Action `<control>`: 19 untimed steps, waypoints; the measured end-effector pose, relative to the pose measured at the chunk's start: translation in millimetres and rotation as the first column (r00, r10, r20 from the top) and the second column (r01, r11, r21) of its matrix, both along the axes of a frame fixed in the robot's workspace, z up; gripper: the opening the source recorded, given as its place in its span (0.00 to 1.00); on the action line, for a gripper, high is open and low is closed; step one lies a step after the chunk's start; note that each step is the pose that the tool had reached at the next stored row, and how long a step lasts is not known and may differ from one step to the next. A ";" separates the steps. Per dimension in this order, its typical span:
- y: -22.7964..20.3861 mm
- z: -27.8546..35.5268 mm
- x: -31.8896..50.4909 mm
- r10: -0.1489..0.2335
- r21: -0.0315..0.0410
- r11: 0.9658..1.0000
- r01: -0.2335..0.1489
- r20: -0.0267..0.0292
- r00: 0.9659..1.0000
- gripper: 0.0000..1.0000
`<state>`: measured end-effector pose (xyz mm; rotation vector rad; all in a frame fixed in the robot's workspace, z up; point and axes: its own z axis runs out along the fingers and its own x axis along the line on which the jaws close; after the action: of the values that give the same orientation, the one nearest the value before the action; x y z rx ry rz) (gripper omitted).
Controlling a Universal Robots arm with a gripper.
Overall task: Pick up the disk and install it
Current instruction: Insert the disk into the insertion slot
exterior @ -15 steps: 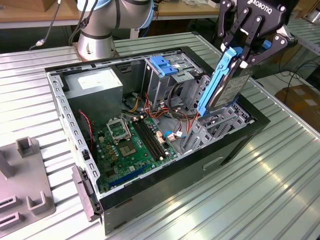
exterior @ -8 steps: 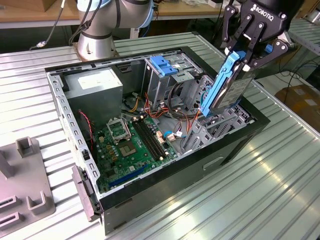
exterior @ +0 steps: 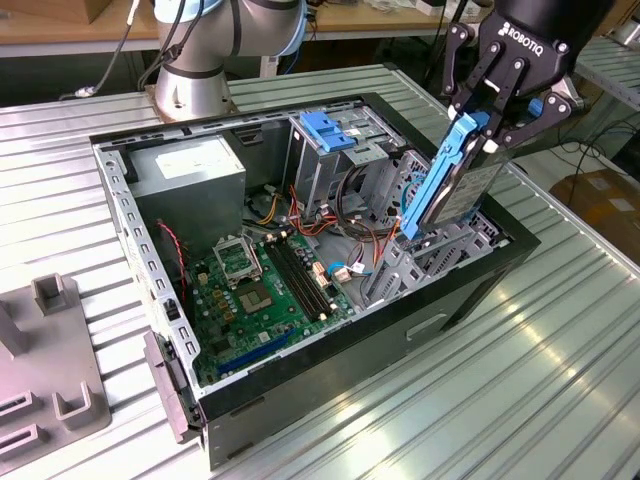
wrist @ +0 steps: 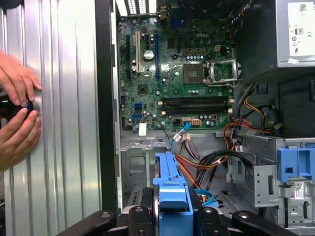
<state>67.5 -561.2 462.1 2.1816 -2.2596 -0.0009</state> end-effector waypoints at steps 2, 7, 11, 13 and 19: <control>-1.4 -1.9 -0.1 0.000 0.000 1.000 0.000 0.000 1.000 0.37; -2.2 -6.8 0.0 0.001 0.001 1.000 -0.001 0.000 1.000 0.37; -3.7 -11.3 0.0 0.001 0.000 1.000 -0.001 0.000 1.000 0.37; -3.9 -13.8 0.0 0.001 0.000 1.000 -0.001 0.000 1.000 0.37; -3.9 -18.5 0.0 0.001 0.000 1.000 -0.001 0.000 1.000 0.37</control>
<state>67.5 -565.1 443.5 2.1826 -2.2590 -0.0012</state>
